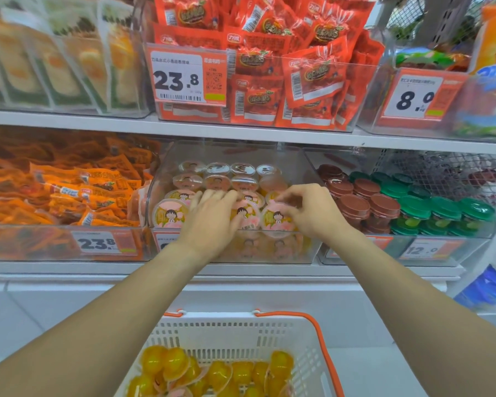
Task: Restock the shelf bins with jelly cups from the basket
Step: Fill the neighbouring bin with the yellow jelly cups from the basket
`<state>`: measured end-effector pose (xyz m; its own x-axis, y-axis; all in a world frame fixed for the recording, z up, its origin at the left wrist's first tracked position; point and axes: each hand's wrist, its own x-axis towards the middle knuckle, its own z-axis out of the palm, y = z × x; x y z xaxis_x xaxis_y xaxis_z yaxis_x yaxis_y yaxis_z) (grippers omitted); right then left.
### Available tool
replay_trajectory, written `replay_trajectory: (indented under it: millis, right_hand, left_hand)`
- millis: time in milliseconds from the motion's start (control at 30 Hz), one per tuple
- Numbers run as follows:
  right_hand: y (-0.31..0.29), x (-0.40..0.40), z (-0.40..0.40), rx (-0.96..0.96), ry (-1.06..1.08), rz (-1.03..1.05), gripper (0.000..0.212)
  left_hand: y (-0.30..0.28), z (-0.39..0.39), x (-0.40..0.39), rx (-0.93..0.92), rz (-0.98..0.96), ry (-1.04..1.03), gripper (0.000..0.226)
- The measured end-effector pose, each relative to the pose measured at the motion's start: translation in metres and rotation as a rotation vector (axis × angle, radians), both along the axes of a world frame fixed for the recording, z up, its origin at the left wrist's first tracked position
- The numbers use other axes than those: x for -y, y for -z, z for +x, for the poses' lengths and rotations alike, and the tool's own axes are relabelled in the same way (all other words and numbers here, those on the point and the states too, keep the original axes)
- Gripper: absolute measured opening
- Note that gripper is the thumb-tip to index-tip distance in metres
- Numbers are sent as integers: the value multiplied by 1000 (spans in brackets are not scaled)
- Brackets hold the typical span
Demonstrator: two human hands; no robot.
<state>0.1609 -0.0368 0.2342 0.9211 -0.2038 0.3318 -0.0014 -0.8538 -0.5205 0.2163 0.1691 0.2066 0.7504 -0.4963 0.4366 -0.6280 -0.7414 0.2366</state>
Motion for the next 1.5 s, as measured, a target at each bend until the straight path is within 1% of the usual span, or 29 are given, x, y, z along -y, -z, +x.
replay_trajectory:
  millis: [67, 167, 267, 400, 500, 600, 667, 767, 833, 967, 1033, 1100, 1167, 1267, 1367, 1467, 1500]
  right_hand:
    - [2, 2, -3, 10, 24, 26, 13]
    - [4, 3, -5, 30, 29, 71, 14]
    - [7, 5, -4, 37, 25, 73, 17]
    - [9, 6, -8, -4, -16, 72, 30]
    - [12, 8, -11, 5, -27, 66, 32]
    - [15, 7, -15, 72, -9, -18, 26]
    - [18, 0, -16, 143, -27, -68, 22]
    - [20, -18, -13, 186, -86, -128, 17]
    - [21, -30, -11, 224, -111, -162, 17]
    - [24, -55, -15, 362, -114, -244, 15]
    - [27, -62, -14, 329, -74, -326, 21]
    - [27, -63, -8, 224, -19, -378, 28]
    - [26, -61, -1, 148, 3, -328, 28]
    - [24, -53, 8, 107, 28, -232, 25]
    - [22, -45, 13, 83, 50, -214, 27]
    - [21, -44, 15, 78, 18, -232, 13]
    - [21, -45, 17, 70, 11, -250, 17]
  left_hand:
    - [2, 3, 6, 4, -35, -22, 28]
    - [1, 6, 15, -16, -45, -41, 25]
    - [0, 6, 18, -21, -43, -34, 25]
    - [-1, 5, 16, -17, -22, -29, 29]
    - [-3, 3, 10, 10, -87, -23, 28]
    - [-12, 5, -7, 39, -110, -37, 29]
    - [-18, 10, -22, 26, -60, -51, 34]
    - [-22, 18, -43, -8, 45, -75, 33]
    - [-20, 20, -53, -11, 60, -92, 34]
    - [-11, 22, -66, 10, 69, -78, 36]
    - [-8, 24, -67, 8, 73, -63, 34]
    - [-6, 25, -63, 9, 51, -70, 32]
    - [-4, 25, -59, -6, 14, -77, 29]
    - [0, 25, -57, -8, -51, -83, 27]
    - [1, 25, -57, -10, -65, -95, 28]
    - [0, 26, -54, -23, -76, -98, 27]
    - [0, 26, -53, -26, -77, -100, 27]
